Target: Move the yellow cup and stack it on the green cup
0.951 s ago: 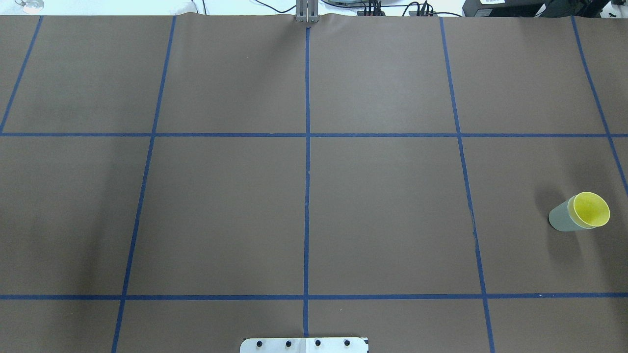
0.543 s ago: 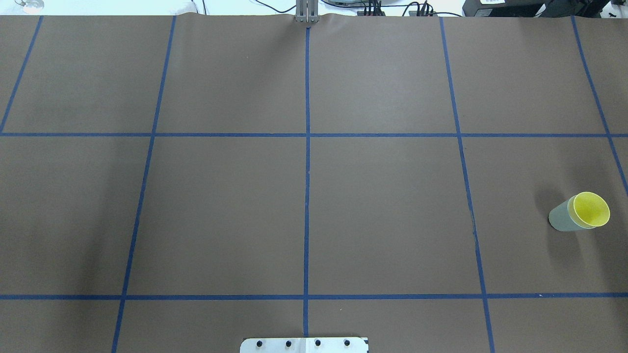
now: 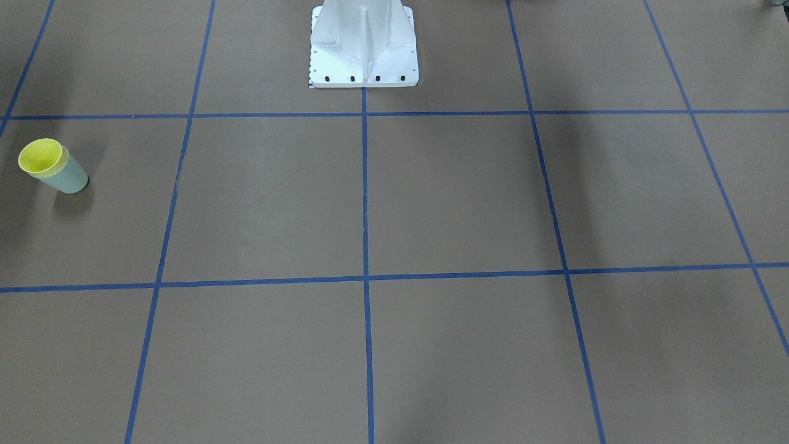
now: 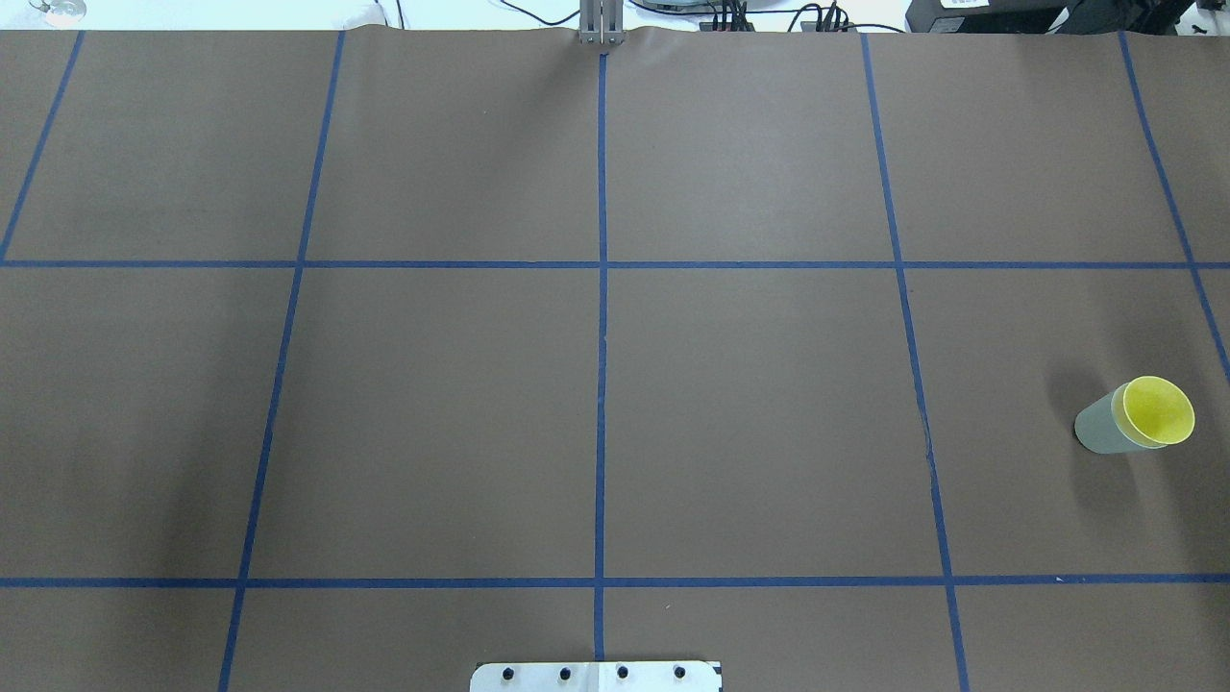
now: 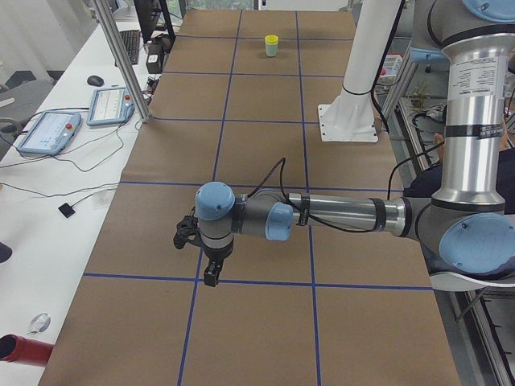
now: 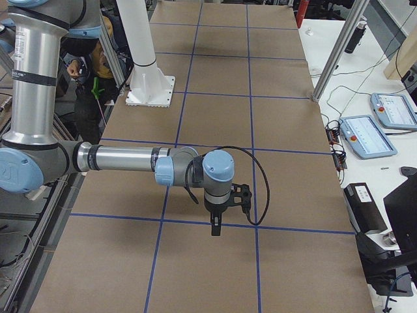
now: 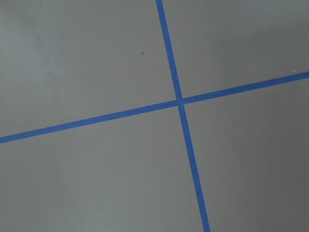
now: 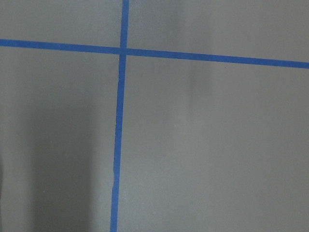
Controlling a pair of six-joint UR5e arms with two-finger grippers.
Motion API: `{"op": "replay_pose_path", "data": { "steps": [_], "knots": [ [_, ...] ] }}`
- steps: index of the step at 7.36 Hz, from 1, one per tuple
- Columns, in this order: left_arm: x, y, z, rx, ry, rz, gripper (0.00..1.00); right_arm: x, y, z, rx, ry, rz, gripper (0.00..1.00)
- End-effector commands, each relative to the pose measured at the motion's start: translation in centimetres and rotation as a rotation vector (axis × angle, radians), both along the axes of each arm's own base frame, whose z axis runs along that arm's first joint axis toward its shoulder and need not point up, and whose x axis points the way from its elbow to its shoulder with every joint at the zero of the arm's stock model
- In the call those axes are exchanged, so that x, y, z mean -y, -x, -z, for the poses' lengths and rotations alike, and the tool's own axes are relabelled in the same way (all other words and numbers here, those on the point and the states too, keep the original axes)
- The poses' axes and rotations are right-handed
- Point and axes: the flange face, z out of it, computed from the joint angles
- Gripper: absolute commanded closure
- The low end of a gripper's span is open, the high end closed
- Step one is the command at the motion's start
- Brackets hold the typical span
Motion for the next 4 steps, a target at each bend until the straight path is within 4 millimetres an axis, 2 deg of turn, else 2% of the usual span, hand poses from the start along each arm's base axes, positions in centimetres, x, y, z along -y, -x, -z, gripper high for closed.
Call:
{"op": "replay_pose_path", "data": {
  "steps": [1, 4],
  "knots": [
    [-0.56, 0.05, 0.14, 0.000, -0.001, 0.002, 0.00, -0.18, 0.00, -0.14, 0.000, 0.004, 0.000, 0.00],
    [-0.65, 0.07, -0.12, 0.001, 0.006, 0.004, 0.00, -0.41, 0.01, -0.34, 0.000, 0.006, 0.002, 0.00]
  ]
}}
